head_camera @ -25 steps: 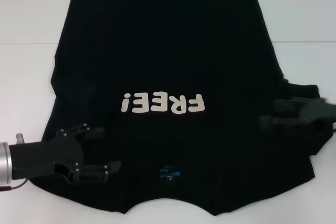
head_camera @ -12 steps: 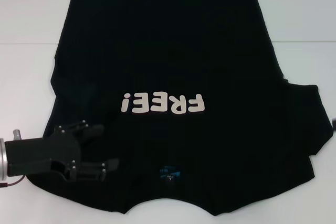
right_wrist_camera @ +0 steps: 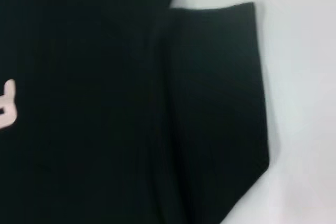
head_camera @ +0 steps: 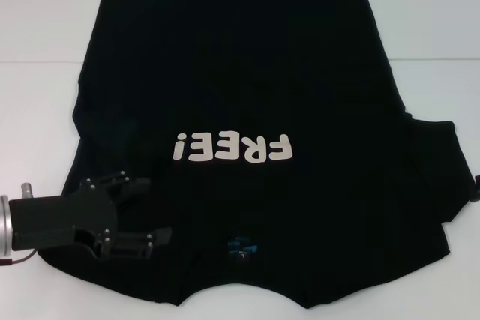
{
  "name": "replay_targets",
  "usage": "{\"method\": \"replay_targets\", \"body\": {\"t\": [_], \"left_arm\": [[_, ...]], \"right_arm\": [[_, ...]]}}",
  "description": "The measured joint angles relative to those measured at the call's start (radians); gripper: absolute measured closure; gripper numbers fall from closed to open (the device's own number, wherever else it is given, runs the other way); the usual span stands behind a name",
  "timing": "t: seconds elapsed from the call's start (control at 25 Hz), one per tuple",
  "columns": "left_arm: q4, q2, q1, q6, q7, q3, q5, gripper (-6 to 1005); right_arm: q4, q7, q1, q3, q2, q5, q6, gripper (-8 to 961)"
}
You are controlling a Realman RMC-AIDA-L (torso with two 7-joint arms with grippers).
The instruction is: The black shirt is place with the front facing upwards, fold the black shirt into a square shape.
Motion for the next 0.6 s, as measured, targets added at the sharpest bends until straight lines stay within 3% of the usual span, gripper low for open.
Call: {"method": "replay_targets", "body": {"t": [0.6], "left_arm": [[0.001,0.003,-0.003,-0.007,-0.006,-0.006,0.000,51]], "right_arm": [[0.181,-0.003,0.050,-0.011,-0.027,-0.004,0.195,213]]}}
